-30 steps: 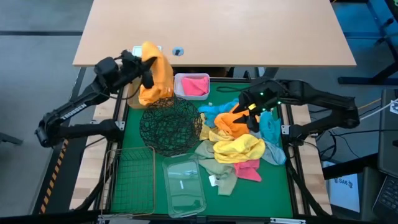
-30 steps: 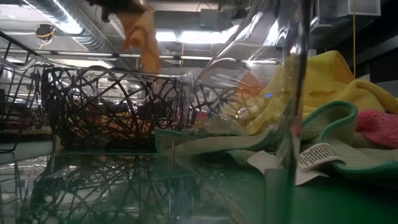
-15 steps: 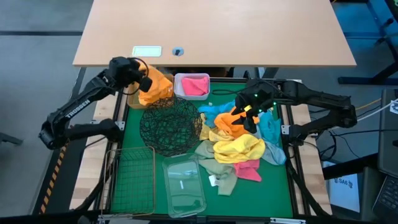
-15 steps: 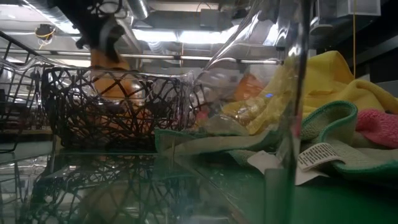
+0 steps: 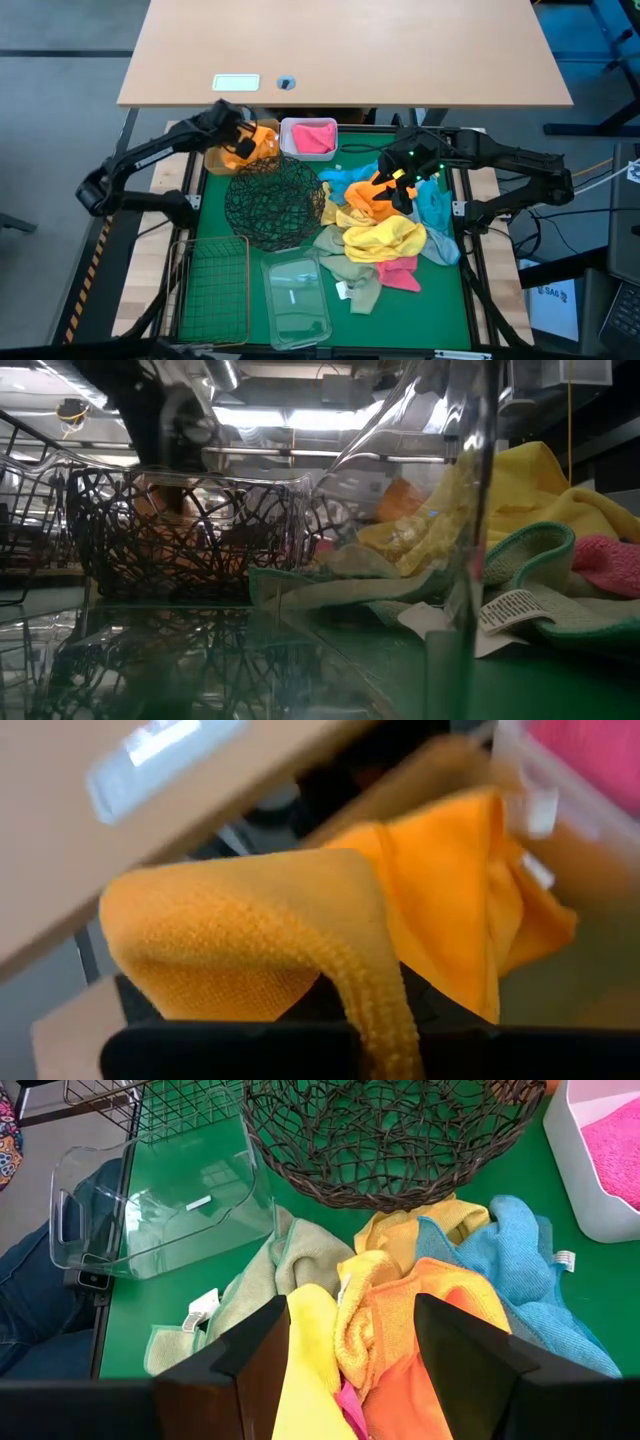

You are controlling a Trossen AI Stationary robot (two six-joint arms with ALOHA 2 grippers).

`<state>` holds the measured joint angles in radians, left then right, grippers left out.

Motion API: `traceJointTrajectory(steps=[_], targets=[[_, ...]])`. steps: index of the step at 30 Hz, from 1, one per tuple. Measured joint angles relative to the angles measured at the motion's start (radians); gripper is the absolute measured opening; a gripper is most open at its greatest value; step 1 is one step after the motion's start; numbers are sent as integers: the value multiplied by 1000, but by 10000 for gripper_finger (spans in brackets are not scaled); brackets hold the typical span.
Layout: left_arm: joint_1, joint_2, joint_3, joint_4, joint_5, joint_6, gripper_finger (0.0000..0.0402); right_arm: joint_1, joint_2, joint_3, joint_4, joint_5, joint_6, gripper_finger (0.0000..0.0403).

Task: Sort microfiber towel by color & place in baskets
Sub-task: Put the orange microfiber towel into the orange bin

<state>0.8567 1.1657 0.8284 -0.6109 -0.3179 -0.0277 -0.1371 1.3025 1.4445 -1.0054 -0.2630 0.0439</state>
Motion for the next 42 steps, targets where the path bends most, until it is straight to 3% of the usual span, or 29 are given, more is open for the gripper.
traceJointTrajectory(steps=[12, 17, 25, 33, 42], targets=[[-20, 198, -20, 3, 5, 9, 3, 0, 0, 0, 0, 0, 0, 214], [-20, 221, -20, 3, -1, 10, 6, 0, 0, 0, 0, 0, 0, 214], [-20, 212, 7, -9, 7, 3, 68, 0, 0, 0, 0, 0, 1, 214], [-27, 212, 116, -116, 30, 4, 123, 0, 0, 0, 0, 0, 2, 214], [-27, 212, 294, -313, 47, 4, 132, 0, 0, 0, 0, 0, 4, 214]])
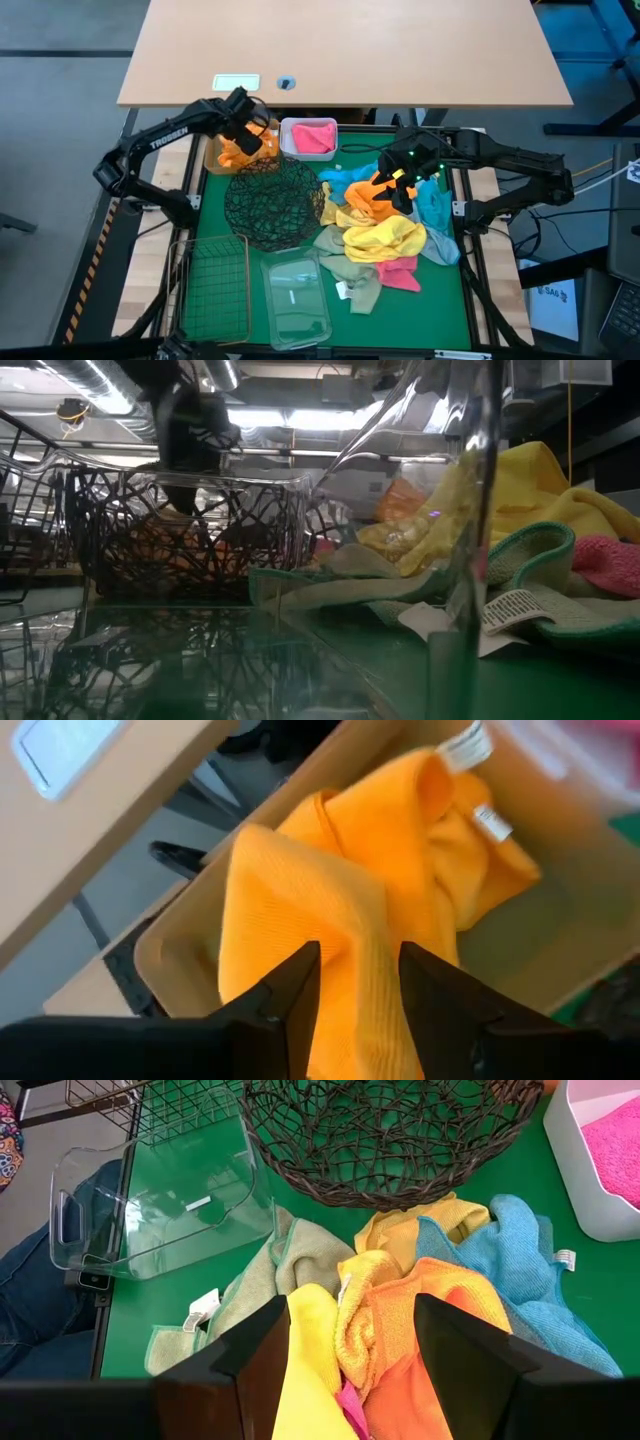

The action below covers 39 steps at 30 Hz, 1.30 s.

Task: Sort microfiber towel by color & place in baskets
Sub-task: Put the orange microfiber towel into the orange bin, then put the yellow microfiber towel into the wire basket

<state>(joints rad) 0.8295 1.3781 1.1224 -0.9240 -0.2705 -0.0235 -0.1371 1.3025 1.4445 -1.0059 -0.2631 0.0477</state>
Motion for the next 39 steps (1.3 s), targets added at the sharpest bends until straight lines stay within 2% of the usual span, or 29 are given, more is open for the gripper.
traceJointTrajectory(steps=[5, 9, 13, 16, 22, 29, 39], targets=[[-3, 0, 86, -7, 125, 0, 132, 48, 0, 0, -10, 0, 22, 214], [-37, -1, 130, 30, 270, -28, 132, 158, 0, 0, -17, 24, 57, 214], [-108, -1, 132, 109, 404, -53, 132, 293, 5, 0, -27, 131, 60, 214], [-181, -1, 132, 172, 455, -53, 132, 386, 16, -7, -53, 222, 76, 214], [-352, -1, 132, 290, 460, -55, 132, 502, 19, -127, -61, 344, 157, 214], [-568, 0, 132, 394, 409, -56, 132, 532, 20, -293, -49, 491, 191, 214], [-831, 42, 132, 534, 266, -56, 132, 530, 19, -466, 92, 489, 180, 214]])
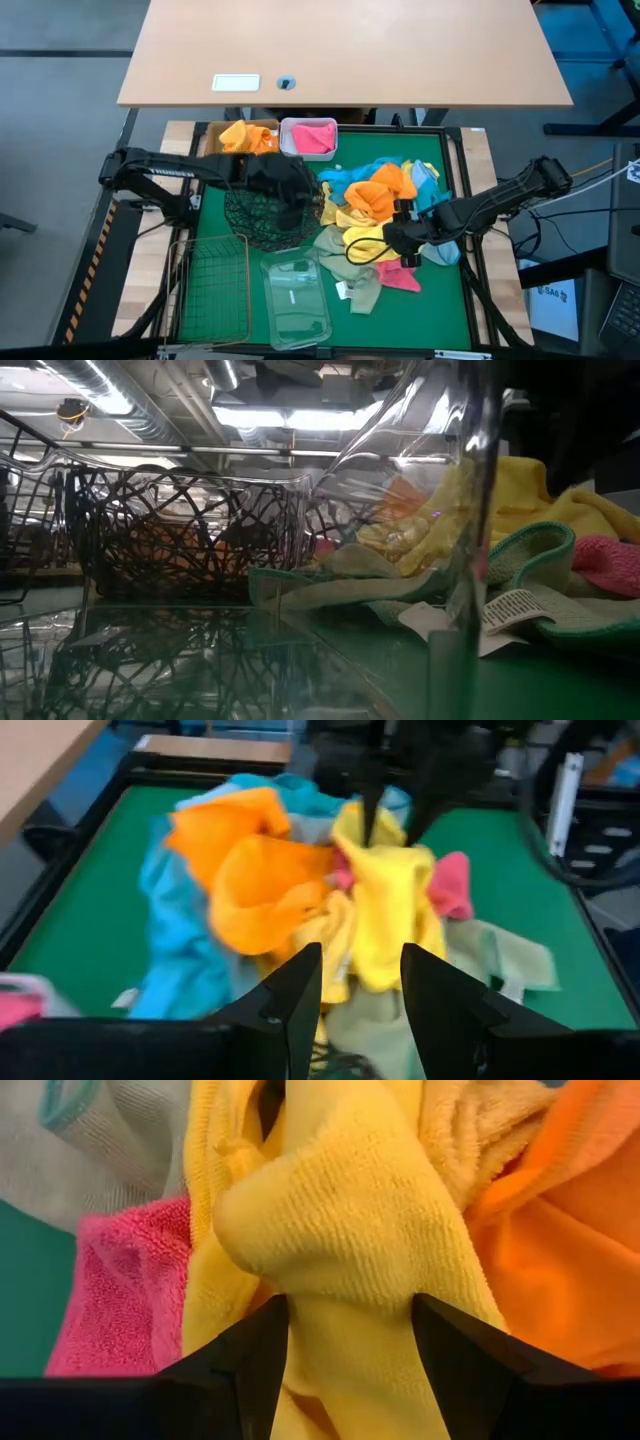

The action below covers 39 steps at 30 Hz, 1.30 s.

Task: Sort microfiber towel by color & place in baskets
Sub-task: Put the yellow microfiber towel into the wire basket

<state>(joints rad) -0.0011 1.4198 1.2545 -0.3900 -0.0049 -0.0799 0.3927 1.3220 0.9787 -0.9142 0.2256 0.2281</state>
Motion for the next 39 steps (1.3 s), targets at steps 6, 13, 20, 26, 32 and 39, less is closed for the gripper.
traceJointTrajectory(steps=[6, 13, 20, 26, 32, 39], targets=[[-99, 65, 0, 86, -36, 0, 132, 0, 0, -19, 52, 0, 0, 208], [-160, 143, 0, 139, -38, 3, 132, 0, 0, -19, 94, -1, 0, 118], [-184, 199, 0, 166, -39, 4, 132, 0, 0, -18, 164, -2, -1, 10], [-183, 226, 0, 167, -40, 11, 132, 0, 0, 42, 165, -27, -2, 19], [-184, 225, 0, 217, -39, 11, 132, 0, 0, 120, 173, -27, -25, 11], [-186, 225, 0, 303, -39, 11, 132, 0, 0, 171, 243, -27, -51, 4]])
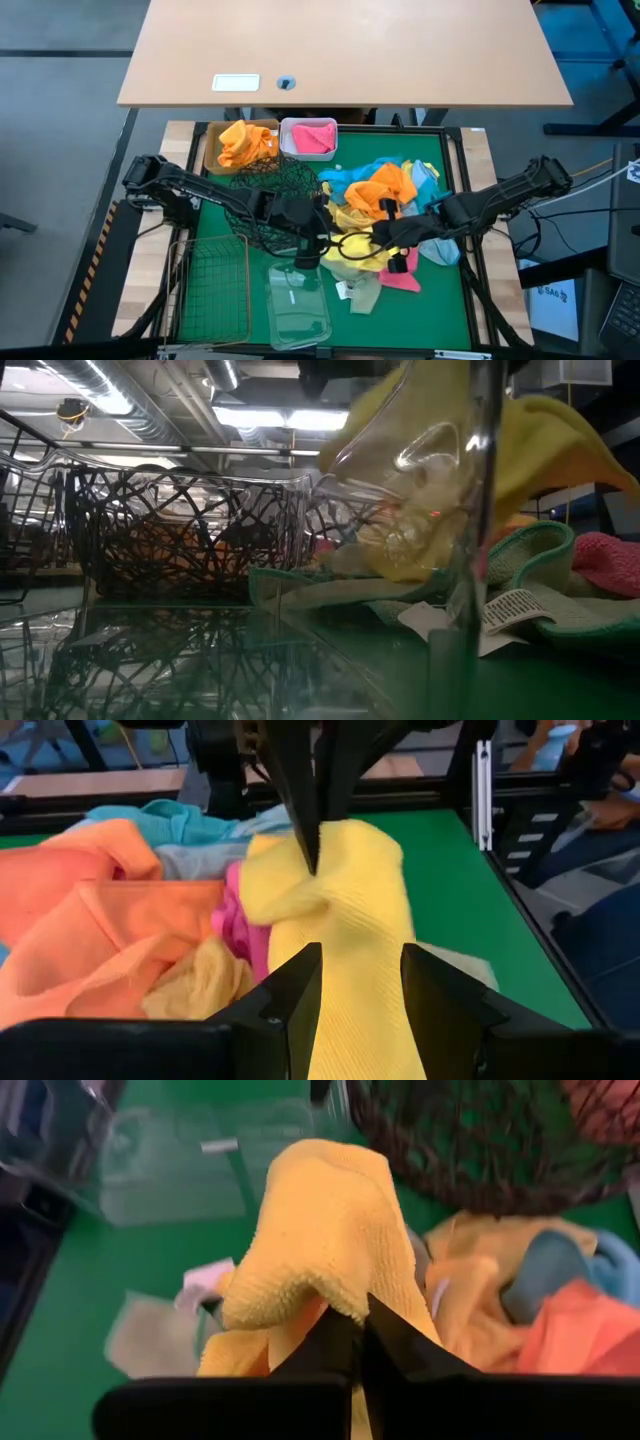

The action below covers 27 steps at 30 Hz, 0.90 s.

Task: Sort microfiber towel by color & place in baskets
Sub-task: Put the yellow microfiber towel into the wire basket

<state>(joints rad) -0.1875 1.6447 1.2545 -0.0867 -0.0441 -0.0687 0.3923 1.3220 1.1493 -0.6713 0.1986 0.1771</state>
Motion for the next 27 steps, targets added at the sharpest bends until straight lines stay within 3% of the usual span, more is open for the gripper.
traceJointTrajectory(steps=[14, 27], targets=[[-1, 0, 0, 55, 12, 0, 136, 0, 0, 48, 133, 19, -85, 3], [-2, 0, 0, 172, 12, 1, 223, 0, 0, 48, 292, 18, -180, 3]])
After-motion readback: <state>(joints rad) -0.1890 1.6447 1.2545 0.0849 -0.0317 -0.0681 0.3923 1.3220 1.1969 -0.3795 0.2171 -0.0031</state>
